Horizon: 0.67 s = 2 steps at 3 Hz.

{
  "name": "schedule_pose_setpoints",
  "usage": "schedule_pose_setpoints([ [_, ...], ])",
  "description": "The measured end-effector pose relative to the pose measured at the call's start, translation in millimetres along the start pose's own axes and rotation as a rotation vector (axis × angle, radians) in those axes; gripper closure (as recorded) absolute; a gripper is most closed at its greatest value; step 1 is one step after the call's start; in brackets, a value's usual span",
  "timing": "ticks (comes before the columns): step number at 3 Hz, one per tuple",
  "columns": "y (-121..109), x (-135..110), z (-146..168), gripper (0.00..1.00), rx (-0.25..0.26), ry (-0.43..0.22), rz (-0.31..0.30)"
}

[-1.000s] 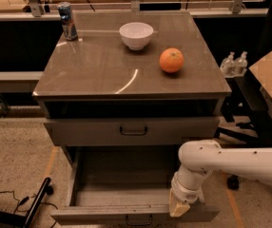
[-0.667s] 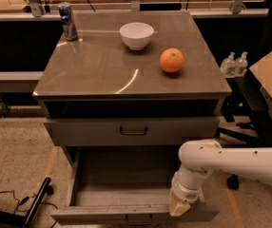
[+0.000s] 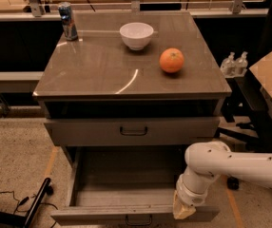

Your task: Close middle drawer

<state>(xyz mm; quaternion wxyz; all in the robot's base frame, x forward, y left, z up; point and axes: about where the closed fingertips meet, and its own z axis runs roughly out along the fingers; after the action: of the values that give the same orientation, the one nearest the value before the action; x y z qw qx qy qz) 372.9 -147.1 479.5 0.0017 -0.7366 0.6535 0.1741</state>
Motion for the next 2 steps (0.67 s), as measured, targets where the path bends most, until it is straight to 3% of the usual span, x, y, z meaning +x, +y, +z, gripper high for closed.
schedule_pose_setpoints([
  [2,11.7,-3.6,0.2,1.00,-0.015,0.010,-0.003],
])
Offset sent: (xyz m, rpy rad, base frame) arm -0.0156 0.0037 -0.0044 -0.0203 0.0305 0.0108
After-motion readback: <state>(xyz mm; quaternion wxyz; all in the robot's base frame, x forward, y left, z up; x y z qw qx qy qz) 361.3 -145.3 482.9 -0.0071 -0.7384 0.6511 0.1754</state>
